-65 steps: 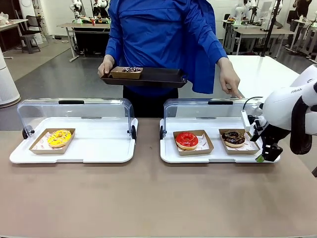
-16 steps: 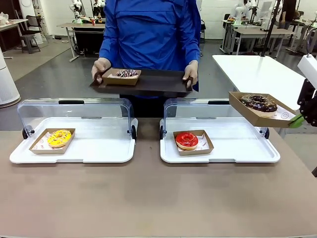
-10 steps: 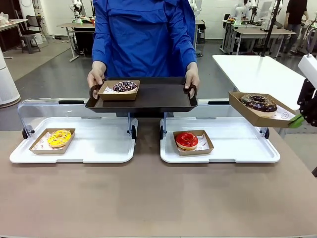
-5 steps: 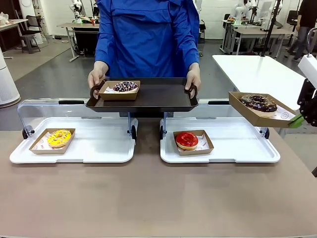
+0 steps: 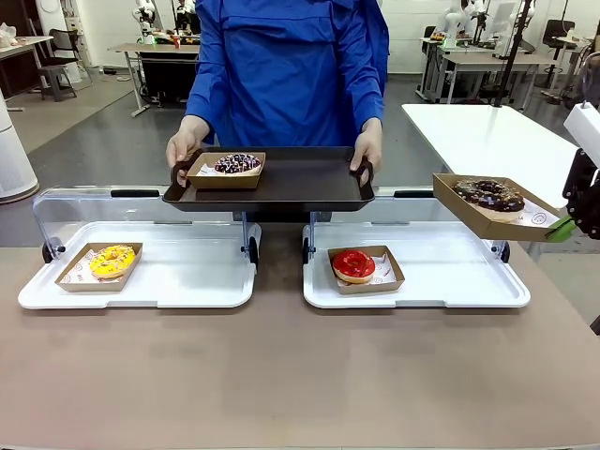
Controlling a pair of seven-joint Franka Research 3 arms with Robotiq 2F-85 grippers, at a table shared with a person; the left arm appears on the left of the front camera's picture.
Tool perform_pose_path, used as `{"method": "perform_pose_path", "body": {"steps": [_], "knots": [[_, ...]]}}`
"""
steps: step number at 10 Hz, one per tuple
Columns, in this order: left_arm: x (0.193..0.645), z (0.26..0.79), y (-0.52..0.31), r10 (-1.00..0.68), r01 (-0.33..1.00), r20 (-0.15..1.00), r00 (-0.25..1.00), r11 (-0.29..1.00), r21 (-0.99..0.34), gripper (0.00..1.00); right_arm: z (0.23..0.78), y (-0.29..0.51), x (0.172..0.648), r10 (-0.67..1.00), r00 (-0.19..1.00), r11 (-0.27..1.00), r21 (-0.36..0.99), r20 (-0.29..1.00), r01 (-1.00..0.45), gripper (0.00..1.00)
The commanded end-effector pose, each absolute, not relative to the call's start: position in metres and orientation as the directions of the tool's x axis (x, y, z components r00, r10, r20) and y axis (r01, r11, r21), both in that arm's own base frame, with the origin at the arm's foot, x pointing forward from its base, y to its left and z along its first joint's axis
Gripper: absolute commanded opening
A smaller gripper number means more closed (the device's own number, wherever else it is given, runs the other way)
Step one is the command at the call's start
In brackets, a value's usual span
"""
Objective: Provide the desired donut to the person.
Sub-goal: Place the picked Paper togo box onto the Handle tray extended by the person.
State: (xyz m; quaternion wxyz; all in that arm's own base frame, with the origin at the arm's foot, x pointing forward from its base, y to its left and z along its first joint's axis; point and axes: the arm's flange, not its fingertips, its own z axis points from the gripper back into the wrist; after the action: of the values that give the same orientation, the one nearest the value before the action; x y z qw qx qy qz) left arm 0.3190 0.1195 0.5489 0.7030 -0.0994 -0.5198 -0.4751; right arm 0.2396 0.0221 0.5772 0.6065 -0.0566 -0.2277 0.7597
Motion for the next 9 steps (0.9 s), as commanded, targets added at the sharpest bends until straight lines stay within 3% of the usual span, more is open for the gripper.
{"method": "perform_pose_path", "body": {"steps": [1,2,3,5,7,9], "knots": [[0.319,0.549,0.120,-0.558,0.769,0.830,0.001,0.531,0.356,1.00,0.576,0.020,0.239,0.955,-0.246,-0.161,-0.406,0.168,-0.900,0.00],[0.319,0.549,0.120,-0.558,0.769,0.830,0.001,0.531,0.356,1.00,0.577,0.022,0.240,0.947,-0.258,-0.161,-0.415,0.190,-0.896,0.01],[0.319,0.549,0.120,-0.558,0.769,0.830,0.001,0.531,0.356,1.00,0.600,0.053,0.263,0.957,-0.198,-0.109,-0.370,0.212,-0.923,0.01],[0.319,0.549,0.120,-0.558,0.769,0.830,0.001,0.531,0.356,1.00,0.648,0.111,0.312,0.955,-0.209,-0.128,-0.345,0.210,-0.930,0.01],[0.319,0.549,0.120,-0.558,0.769,0.830,0.001,0.531,0.356,1.00,0.680,0.191,0.367,0.981,-0.123,-0.074,-0.296,0.152,-0.952,0.01],[0.319,0.549,0.120,-0.558,0.769,0.830,0.001,0.531,0.356,1.00,0.669,0.270,0.422,0.993,-0.010,0.030,-0.322,0.121,-0.946,0.01]]}}
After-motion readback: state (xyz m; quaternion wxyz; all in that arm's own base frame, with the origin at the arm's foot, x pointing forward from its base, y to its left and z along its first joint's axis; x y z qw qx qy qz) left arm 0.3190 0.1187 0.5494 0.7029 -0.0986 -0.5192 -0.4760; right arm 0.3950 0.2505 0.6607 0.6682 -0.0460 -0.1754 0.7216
